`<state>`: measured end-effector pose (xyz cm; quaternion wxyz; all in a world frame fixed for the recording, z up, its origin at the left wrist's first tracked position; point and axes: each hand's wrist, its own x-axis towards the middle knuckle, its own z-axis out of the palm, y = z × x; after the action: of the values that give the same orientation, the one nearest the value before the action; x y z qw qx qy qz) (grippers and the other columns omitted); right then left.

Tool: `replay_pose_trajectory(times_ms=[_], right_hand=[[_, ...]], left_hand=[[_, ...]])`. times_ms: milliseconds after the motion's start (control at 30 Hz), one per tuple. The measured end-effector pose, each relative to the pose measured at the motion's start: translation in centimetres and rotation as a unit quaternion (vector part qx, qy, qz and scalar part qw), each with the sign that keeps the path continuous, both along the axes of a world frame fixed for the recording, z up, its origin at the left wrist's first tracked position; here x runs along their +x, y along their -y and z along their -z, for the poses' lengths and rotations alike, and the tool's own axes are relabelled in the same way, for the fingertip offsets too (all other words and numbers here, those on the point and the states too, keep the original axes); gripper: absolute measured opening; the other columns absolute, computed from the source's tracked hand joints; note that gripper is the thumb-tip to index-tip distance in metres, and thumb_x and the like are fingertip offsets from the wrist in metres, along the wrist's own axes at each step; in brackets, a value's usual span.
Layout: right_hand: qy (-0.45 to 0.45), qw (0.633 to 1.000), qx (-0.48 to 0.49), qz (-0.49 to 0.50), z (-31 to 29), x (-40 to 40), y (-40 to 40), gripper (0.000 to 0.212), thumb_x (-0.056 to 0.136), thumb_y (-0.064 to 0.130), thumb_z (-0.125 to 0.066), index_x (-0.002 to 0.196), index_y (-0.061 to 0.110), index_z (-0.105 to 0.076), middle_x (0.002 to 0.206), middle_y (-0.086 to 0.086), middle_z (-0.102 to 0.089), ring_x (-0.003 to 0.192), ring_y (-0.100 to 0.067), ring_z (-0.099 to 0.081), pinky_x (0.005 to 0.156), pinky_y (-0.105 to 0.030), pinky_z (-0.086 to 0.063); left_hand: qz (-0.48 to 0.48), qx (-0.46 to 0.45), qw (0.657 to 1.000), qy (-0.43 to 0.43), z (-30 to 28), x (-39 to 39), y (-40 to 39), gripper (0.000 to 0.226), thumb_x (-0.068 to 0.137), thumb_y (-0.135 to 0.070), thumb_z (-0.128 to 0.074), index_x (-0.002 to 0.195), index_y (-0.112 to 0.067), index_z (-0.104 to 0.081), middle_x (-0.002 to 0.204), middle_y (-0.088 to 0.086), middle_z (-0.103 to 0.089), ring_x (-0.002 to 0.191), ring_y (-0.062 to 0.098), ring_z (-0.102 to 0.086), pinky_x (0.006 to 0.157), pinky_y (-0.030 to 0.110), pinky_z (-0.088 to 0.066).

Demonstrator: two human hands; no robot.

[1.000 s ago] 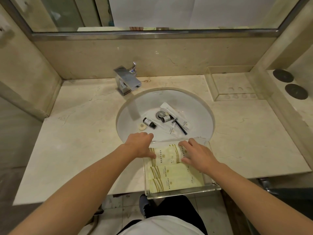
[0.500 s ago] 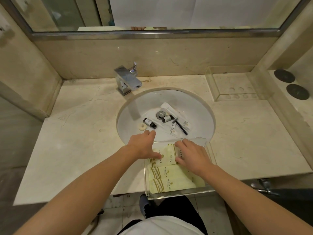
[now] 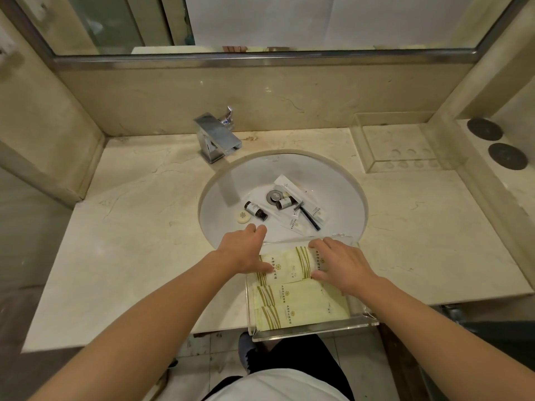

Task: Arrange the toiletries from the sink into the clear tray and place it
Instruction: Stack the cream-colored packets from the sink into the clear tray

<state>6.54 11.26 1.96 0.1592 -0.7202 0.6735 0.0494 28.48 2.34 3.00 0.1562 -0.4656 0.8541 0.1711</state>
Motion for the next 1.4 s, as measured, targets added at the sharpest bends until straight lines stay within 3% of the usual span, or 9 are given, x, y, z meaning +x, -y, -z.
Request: replay_pose_trajectory(times_ms=[367,500,667,933,1400], right_hand=[[0.093,0.994,0.043,0.040,0.1,-0.2,-0.7,0.064,0.079,0.043,-0.070,0.133,0.029,-0.039,0.130,0.006,-0.050,0.102,-0.014,-0.056,0.085,-0.032,-0.050],[0.038,0.997,0.000,0.071,-0.3,-0.6,-1.1,0.069,0.076,0.056,-0.067,0.133,0.027,-0.040,0.129,0.006,-0.049,0.103,-0.015,-0.056,0.082,-0.033,-0.051],[-0.036,0.991,-0.032,0.127,-0.7,-0.8,-1.5,0.071,0.078,0.069,-0.054,0.129,0.021,-0.040,0.121,-0.004,-0.045,0.098,-0.020,-0.055,0.070,-0.032,-0.052],[-0.018,0.987,-0.009,0.160,-0.3,-0.1,-1.3,0.068,0.074,0.064,-0.063,0.123,0.020,-0.043,0.119,-0.005,-0.042,0.097,-0.021,-0.052,0.073,-0.034,-0.052],[0.019,0.987,0.006,0.158,-0.5,-0.9,-1.4,0.060,0.080,0.041,-0.070,0.130,0.023,-0.042,0.122,-0.004,-0.043,0.094,-0.018,-0.055,0.075,-0.031,-0.053]], left_hand=[[0.013,0.017,1.000,-0.011,-0.1,-0.2,0.4,0.067,0.069,-0.064,-0.070,0.109,-0.020,-0.039,0.107,0.000,-0.051,0.084,0.018,-0.052,0.072,0.034,-0.050],[0.016,0.029,0.999,-0.029,0.0,0.0,0.4,0.060,0.068,-0.064,-0.070,0.096,-0.024,-0.033,0.102,-0.003,-0.047,0.081,0.017,-0.050,0.067,0.032,-0.045],[-0.022,0.022,0.999,-0.030,0.4,0.3,0.3,0.072,0.066,-0.073,-0.065,0.107,-0.018,-0.040,0.108,0.001,-0.047,0.082,0.018,-0.052,0.065,0.032,-0.044],[-0.123,0.056,0.991,0.017,1.2,0.0,0.0,0.104,0.060,-0.076,-0.067,0.134,-0.014,-0.028,0.127,0.006,-0.044,0.106,0.027,-0.057,0.085,0.042,-0.051],[-0.134,0.093,0.987,-0.009,1.6,0.0,0.6,0.098,0.059,-0.070,-0.074,0.127,-0.015,-0.030,0.114,0.004,-0.053,0.099,0.025,-0.058,0.079,0.040,-0.050]])
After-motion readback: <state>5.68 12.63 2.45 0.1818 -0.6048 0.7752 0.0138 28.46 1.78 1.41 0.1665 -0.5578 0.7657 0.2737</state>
